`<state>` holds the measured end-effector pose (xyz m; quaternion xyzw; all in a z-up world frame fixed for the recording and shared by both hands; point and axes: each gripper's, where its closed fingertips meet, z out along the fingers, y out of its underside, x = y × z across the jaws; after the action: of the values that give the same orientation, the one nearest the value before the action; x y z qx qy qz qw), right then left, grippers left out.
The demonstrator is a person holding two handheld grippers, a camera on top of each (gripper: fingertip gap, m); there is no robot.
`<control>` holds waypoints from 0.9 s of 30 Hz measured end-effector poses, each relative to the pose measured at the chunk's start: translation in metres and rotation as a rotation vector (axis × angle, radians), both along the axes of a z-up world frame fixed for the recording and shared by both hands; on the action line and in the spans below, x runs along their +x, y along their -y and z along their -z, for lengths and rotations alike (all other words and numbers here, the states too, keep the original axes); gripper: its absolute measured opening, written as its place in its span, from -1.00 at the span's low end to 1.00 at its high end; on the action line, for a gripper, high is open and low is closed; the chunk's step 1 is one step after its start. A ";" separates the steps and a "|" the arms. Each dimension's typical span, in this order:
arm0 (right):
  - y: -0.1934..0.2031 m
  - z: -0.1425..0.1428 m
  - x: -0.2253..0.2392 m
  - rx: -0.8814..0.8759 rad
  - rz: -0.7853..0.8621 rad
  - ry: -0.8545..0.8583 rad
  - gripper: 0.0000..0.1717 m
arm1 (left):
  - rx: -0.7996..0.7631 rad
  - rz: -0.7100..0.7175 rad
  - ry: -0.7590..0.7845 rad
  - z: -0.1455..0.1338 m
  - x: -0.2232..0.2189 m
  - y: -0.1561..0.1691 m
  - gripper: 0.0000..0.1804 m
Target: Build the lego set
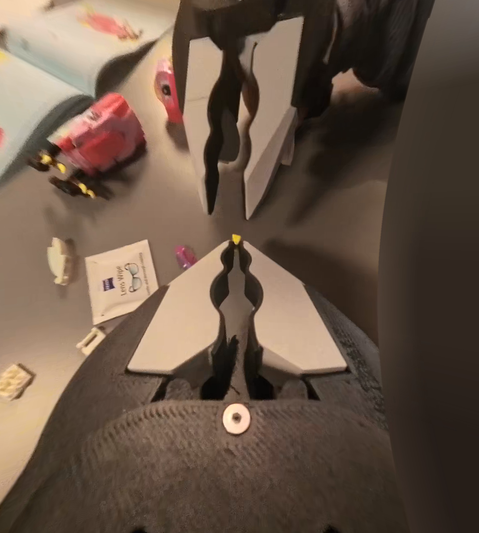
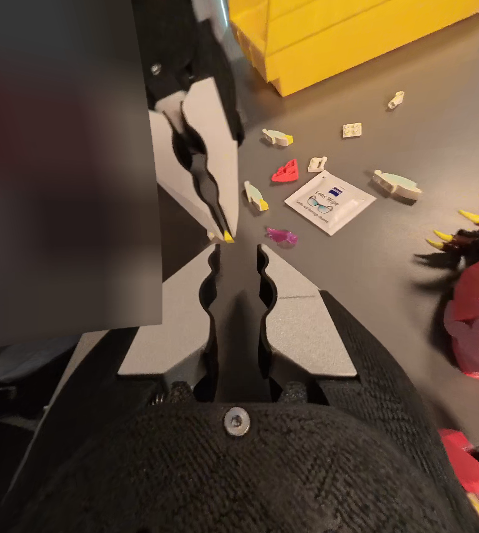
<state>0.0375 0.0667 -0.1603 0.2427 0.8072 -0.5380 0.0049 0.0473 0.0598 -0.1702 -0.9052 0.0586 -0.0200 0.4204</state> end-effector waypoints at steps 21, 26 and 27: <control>0.007 0.012 0.017 0.182 -0.114 -0.146 -1.00 | 0.048 0.067 -0.009 -0.009 0.007 0.008 -0.52; 0.005 0.025 0.019 0.288 -0.122 -0.130 -1.00 | -0.077 0.093 -0.104 0.012 0.005 0.039 -0.58; 0.005 0.026 0.019 0.299 -0.121 -0.133 -1.00 | -0.093 0.083 -0.118 0.015 0.002 0.043 -0.62</control>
<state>0.0564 0.0618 -0.1860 0.1553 0.8900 -0.4254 -0.0525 0.0498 0.0165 -0.1851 -0.9201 0.1198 0.0131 0.3727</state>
